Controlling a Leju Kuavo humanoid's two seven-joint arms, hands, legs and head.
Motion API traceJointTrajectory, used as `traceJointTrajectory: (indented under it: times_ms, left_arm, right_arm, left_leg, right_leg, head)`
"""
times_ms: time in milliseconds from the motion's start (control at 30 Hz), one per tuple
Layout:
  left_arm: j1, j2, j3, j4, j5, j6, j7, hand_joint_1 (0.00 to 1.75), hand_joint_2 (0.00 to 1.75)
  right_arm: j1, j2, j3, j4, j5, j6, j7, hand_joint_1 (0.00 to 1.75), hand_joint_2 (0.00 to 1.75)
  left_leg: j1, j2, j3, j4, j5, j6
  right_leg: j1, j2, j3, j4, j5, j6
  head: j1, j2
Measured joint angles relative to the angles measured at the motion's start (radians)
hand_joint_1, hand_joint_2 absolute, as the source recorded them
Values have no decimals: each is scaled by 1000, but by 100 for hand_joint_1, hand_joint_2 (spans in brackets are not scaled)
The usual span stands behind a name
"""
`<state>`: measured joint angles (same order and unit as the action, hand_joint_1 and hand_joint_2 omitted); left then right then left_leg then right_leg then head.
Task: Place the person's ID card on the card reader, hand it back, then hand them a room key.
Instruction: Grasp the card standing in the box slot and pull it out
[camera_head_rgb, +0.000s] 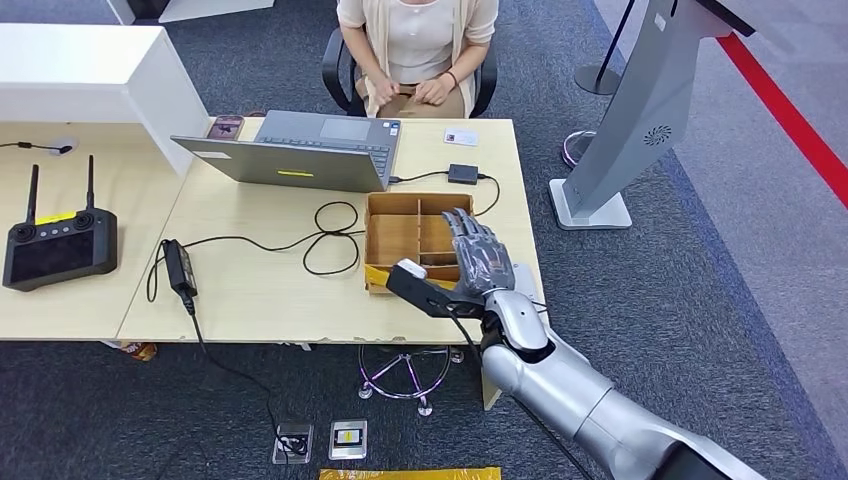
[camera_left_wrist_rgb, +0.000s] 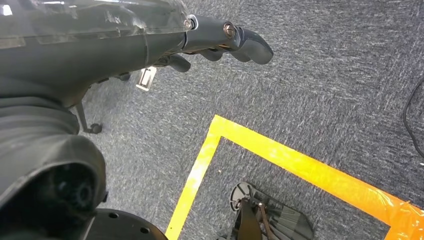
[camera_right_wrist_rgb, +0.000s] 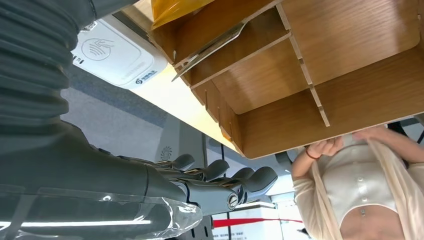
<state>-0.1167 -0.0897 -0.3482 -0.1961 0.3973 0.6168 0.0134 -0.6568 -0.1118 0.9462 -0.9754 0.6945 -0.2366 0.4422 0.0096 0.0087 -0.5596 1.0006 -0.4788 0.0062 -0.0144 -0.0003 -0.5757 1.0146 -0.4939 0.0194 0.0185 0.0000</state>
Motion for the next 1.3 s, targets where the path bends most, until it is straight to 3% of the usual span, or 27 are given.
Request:
traceJointTrajectory:
  times_ms: [1300]
  left_arm:
    - [1, 4, -21, 0, -6, -2, 3, 0, 0]
  right_arm:
    - [20, 17, -6, 43, 38, -10, -26, 0, 175]
  left_leg:
    - [0, 0, 0, 0, 0, 0]
  right_leg:
    - [0, 0, 0, 0, 0, 0]
  head:
    - [0, 0]
